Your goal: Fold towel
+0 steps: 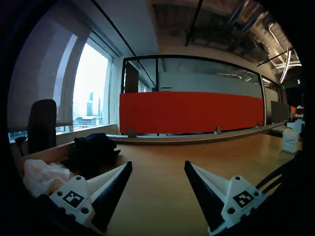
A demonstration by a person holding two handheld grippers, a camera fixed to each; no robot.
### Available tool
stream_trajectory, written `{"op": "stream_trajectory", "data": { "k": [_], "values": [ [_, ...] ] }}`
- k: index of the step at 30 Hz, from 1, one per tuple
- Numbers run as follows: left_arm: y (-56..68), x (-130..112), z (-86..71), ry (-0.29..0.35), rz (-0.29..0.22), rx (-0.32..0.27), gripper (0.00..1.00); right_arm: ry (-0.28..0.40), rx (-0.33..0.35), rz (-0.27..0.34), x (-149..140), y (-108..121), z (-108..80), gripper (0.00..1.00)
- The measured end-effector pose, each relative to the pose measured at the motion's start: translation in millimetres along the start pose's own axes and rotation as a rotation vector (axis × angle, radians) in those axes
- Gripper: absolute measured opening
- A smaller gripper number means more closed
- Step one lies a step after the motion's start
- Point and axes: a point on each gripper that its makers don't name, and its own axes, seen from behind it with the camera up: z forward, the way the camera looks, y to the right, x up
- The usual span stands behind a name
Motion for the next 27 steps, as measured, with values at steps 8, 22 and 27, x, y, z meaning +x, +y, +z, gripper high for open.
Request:
{"op": "stream_trajectory", "data": {
  "k": [8, 22, 27],
  "values": [
    [0.3, 0, 0.2, 0.0, 0.0, 0.0, 0.99, -0.007, -0.015, 0.014, -19, 4, 1.3, 0.99],
    [0.1, 0, -0.6, 0.0, 0.0, 0.0, 0.99, -0.011, -0.013, -0.017, -31, 2, 2.3, 0.99],
    [-0.6, 0, -0.3, 0.0, 0.0, 0.0, 0.99, -0.012, -0.021, -0.018, -33, 4, -0.4, 1.0]
  ]
}}
